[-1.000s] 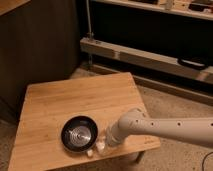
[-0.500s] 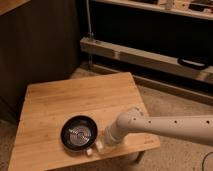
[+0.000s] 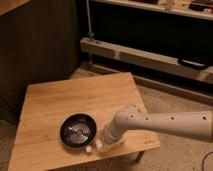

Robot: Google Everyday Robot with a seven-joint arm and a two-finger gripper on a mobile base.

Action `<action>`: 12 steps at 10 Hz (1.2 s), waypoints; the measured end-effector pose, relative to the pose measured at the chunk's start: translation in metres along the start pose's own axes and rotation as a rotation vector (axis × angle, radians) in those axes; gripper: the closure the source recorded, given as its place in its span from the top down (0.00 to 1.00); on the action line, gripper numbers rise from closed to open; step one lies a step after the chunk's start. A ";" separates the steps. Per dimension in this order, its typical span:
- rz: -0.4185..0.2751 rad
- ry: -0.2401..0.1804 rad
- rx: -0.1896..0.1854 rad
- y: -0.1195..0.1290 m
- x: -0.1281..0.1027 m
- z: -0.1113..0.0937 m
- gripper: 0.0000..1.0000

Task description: Place the bottle in the ceramic bowl

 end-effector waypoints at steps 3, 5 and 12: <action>0.001 0.036 0.038 -0.027 -0.008 -0.052 0.00; -0.018 0.049 0.067 -0.063 -0.017 -0.085 0.00; -0.051 -0.088 0.086 -0.135 -0.068 -0.052 0.00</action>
